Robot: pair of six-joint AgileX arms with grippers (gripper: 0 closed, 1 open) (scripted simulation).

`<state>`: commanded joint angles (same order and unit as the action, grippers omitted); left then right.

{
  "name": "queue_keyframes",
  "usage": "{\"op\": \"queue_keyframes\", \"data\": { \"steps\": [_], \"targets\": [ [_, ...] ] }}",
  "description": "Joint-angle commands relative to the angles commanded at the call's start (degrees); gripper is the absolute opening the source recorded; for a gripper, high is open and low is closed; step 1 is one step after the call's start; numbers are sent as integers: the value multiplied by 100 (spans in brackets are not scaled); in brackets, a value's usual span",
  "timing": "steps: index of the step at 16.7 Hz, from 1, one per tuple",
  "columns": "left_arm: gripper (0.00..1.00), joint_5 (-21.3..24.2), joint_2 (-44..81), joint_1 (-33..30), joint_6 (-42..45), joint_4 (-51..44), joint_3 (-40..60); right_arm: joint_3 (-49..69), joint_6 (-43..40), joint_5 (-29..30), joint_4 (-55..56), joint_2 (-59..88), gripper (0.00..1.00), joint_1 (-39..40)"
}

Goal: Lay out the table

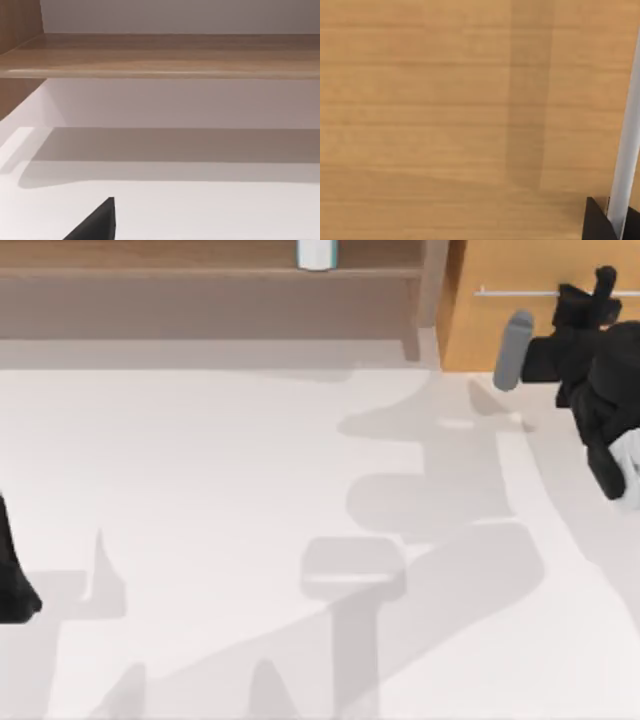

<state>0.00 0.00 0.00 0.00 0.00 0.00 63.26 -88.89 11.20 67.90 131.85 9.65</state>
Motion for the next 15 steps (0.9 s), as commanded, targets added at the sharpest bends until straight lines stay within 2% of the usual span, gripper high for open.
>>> {"op": "queue_keyframes", "data": {
  "steps": [13,15],
  "targets": [
    [100,0,0,0,0,0,0,0,0,0,0,0,98,0],
    [100,0,0,0,0,0,0,0,0,0,0,0,100,0]
  ]
}}
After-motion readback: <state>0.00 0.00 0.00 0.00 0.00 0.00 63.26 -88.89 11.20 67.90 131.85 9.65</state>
